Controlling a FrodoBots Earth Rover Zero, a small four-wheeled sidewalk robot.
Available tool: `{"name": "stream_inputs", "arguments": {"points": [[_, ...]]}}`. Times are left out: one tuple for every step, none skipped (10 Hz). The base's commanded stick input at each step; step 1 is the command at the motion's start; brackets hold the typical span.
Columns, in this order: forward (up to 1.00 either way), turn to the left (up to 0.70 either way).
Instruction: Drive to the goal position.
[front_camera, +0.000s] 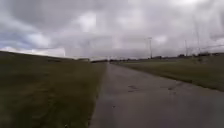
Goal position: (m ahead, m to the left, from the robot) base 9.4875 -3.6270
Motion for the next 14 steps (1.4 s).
{"name": "stream_inputs", "arguments": {"points": [[1.0,0.01],[1.0,0.01],[1.0,0.01],[1.0,0.01],[1.0,0.01],[1.0,0.01],[1.0,0.01],[1.0,0.01],[1.0,0.01],[1.0,0.01],[1.0,0.01],[1.0,0.01],[1.0,0.01],[1.0,0.01]]}}
